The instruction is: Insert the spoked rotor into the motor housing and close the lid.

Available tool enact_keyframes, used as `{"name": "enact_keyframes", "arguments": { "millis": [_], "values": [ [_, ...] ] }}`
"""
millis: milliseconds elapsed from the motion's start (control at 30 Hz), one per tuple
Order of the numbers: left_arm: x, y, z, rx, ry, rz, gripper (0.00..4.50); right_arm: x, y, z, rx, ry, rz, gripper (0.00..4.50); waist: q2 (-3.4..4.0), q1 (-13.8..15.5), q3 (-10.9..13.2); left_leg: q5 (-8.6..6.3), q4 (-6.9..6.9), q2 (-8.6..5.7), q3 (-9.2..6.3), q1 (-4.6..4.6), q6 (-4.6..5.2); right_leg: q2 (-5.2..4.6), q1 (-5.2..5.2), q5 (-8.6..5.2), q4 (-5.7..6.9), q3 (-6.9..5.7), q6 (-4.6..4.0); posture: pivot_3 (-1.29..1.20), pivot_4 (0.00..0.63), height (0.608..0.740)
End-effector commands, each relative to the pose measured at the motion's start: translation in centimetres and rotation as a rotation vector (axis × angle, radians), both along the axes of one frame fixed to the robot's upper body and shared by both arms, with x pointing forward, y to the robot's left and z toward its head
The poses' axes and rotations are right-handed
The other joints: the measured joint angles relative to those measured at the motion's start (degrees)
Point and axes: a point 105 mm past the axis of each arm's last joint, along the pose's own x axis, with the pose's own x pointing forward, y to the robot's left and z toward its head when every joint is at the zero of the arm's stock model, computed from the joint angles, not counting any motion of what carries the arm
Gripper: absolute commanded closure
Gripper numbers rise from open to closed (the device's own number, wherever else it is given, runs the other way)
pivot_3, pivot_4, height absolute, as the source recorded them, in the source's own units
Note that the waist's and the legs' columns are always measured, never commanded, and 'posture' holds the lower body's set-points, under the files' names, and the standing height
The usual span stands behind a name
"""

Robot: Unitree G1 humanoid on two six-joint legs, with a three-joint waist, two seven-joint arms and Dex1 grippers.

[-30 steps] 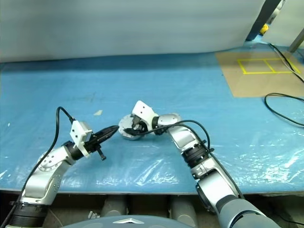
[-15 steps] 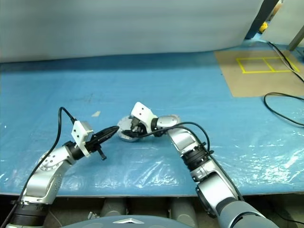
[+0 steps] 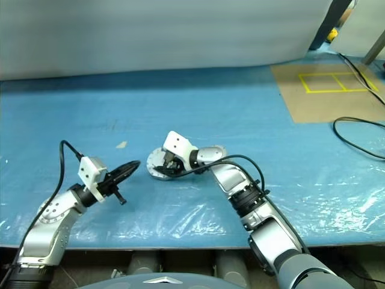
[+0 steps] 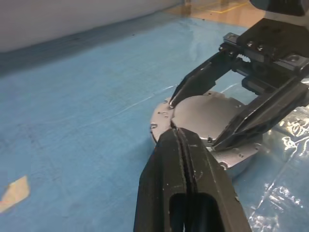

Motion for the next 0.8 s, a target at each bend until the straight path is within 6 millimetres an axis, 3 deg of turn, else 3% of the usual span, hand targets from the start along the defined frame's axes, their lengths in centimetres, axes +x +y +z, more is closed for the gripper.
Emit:
{"name": "enact_keyframes", "arguments": {
  "millis": [33, 367, 467, 633, 800],
  "values": [
    [-0.1, 1.4, 0.6, 0.012, -0.033, 0.034, 4.5, -1.6, -2.4, -6.4, -0.241, 0.167, -0.017, 1.55, 0.03, 0.0, -0.1, 0.0, 0.0, 0.0, 0.01, 0.0, 0.0, 0.0, 0.0, 0.0, -0.01, 0.0, 0.0, 0.0, 0.15, 0.74],
    [0.3, 1.2, 0.4, 0.013, -0.038, 0.024, 4.5, -1.9, -3.2, -7.3, -0.307, 0.193, -0.024, 1.55, 0.04, 0.2, -0.8, 0.0, -0.01, -0.01, 0.01, 0.04, 0.01, -0.05, 0.08, -0.04, -0.02, 0.0, 0.05, 0.0, 0.15, 0.74],
    [0.3, 1.0, 0.4, 0.013, -0.037, 0.018, 4.5, -1.9, -1.7, -5.8, -0.181, 0.221, -0.032, 1.55, 0.03, 0.2, -0.9, -0.01, -0.01, -0.01, 0.01, 0.05, 0.01, -0.07, 0.1, -0.05, -0.02, 0.0, 0.07, 0.0, 0.15, 0.74],
    [0.5, 0.5, 0.5, 0.013, -0.038, 0.006, 4.5, -0.1, -0.8, -4.2, -0.082, 0.152, -0.111, 1.55, -0.05, -0.1, -0.9, 0.0, -0.05, 0.0, 0.01, -0.01, -0.01, 0.0, 0.01, -0.07, -0.02, 0.0, 0.06, 0.0, 0.15, 0.74],
    [0.5, 0.4, 0.5, 0.016, -0.038, 0.001, 4.5, 0.4, -1.0, -4.5, -0.108, 0.112, -0.12, 1.55, -0.05, -0.8, -0.9, -0.01, -0.07, 0.04, 0.0, 0.06, 0.0, 0.04, 0.0, -0.09, 0.07, -0.01, 0.03, 0.0, 0.15, 0.74]
  ]
}}
